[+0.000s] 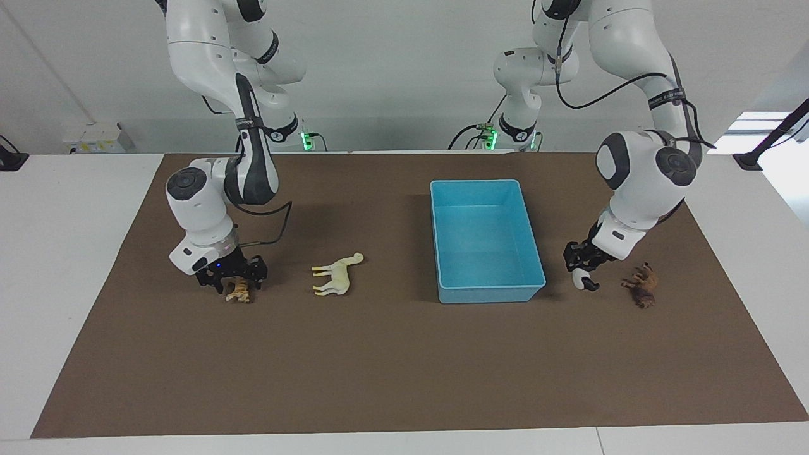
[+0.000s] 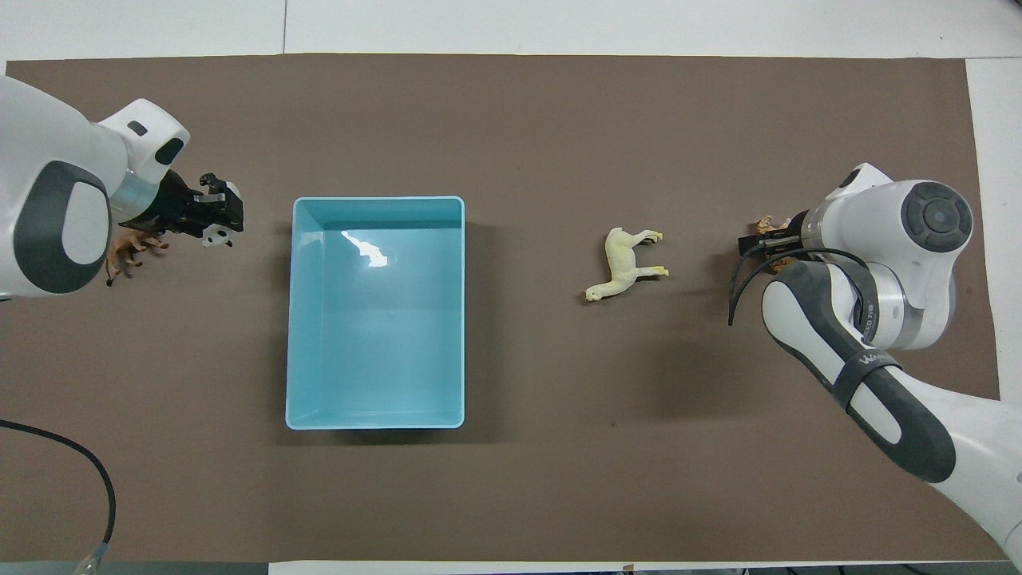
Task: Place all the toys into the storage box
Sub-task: 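Carry the panda into the blue box with the left gripper and release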
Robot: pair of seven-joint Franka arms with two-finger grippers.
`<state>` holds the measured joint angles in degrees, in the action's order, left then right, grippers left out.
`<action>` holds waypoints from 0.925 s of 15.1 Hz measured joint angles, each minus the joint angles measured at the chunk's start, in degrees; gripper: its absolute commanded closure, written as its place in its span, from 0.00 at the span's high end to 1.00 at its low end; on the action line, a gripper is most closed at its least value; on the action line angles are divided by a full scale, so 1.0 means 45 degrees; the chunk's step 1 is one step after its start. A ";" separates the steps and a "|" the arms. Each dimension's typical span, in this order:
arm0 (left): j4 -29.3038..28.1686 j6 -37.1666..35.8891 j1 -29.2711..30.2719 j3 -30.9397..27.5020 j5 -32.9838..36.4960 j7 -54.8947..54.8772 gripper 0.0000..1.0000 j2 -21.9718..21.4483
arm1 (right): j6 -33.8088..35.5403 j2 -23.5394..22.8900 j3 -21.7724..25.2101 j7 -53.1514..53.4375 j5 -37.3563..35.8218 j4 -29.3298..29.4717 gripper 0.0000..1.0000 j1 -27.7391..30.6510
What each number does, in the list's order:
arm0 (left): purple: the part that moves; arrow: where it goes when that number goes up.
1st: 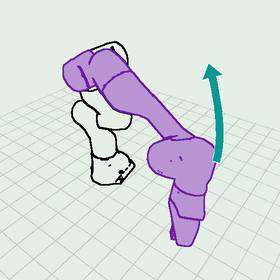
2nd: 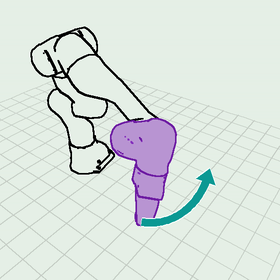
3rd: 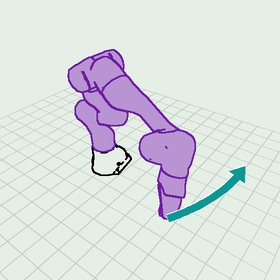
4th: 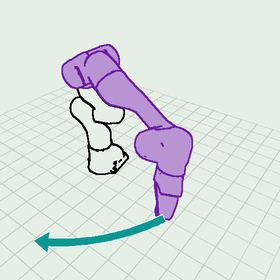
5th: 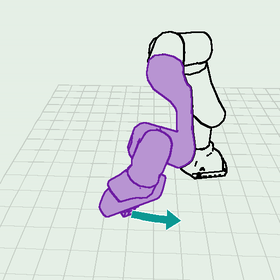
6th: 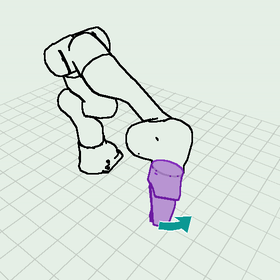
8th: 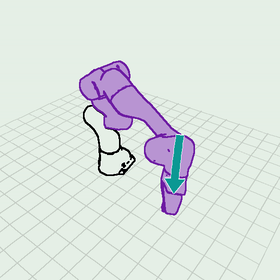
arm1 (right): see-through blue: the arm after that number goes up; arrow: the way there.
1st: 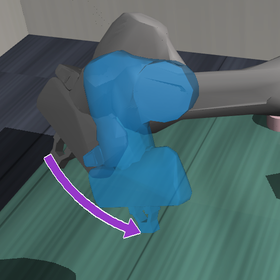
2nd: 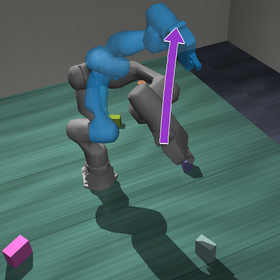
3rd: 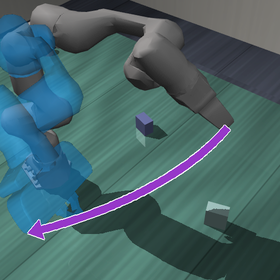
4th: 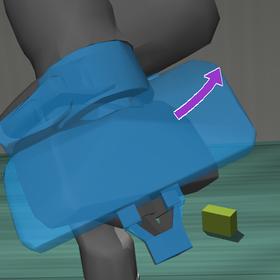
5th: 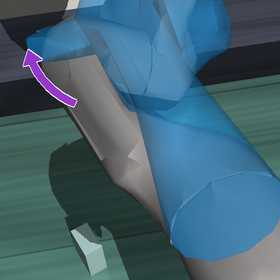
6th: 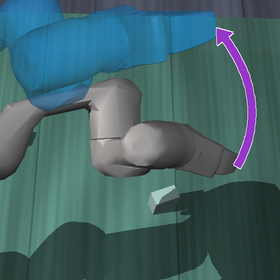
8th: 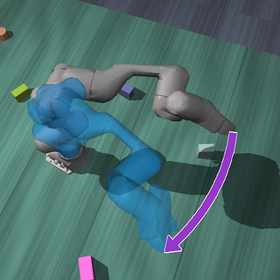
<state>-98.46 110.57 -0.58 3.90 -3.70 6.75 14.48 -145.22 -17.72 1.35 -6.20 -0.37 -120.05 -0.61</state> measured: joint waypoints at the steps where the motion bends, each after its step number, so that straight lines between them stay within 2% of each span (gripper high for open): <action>1: 0.0451 -0.0733 -0.0048 0.0074 -0.0025 0.0554 0.27 -0.0098 | 0.0000 -0.0018 -0.0001 -0.0004 -0.0001 0.0000 0.52 0.0000; 3: 0.0670 -0.1405 -0.0620 0.0228 -0.0065 0.2236 0.27 -0.0393 | -0.0001 -0.0023 -0.0002 -0.0005 -0.0003 0.0000 0.05 0.0000; 4: 0.0552 -0.1496 -0.1174 0.0270 -0.0069 0.3019 0.27 -0.0498 | -0.0001 -0.0020 -0.0006 -0.0006 -0.0003 0.0003 0.00 -0.0001; 7: -0.0451 -0.1482 -0.2911 0.0331 -0.0071 0.4788 0.33 -0.0757 | -0.0001 0.0027 -0.0050 -0.0006 -0.0003 0.0023 0.00 -0.0017; 8: -0.0953 -0.1355 -0.3350 0.0339 -0.0071 0.5221 0.40 -0.0900 | -0.0001 0.0027 -0.0050 -0.0006 -0.0003 0.0023 0.00 -0.0017; 10: -0.2054 -0.0651 -0.3911 0.0345 -0.0071 0.5705 0.95 -0.1279 | -0.0001 0.0026 -0.0050 -0.0006 -0.0003 0.0024 0.00 -0.0018; 11: -0.2480 -0.0349 -0.4029 0.0343 -0.0071 0.5811 1.00 -0.1459 | -0.0001 0.0026 -0.0050 -0.0006 -0.0003 0.0025 0.00 -0.0019; 14: -0.2858 -0.0218 -0.4066 0.0259 -0.0066 0.5854 1.00 -0.1829 | 0.0111 0.0029 -0.0049 -0.0006 -0.0006 0.0226 0.00 -0.0041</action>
<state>-111.32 109.59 -18.88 5.07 -3.99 33.09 6.25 -144.72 -17.59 1.13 -6.22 -0.39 -119.03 -0.80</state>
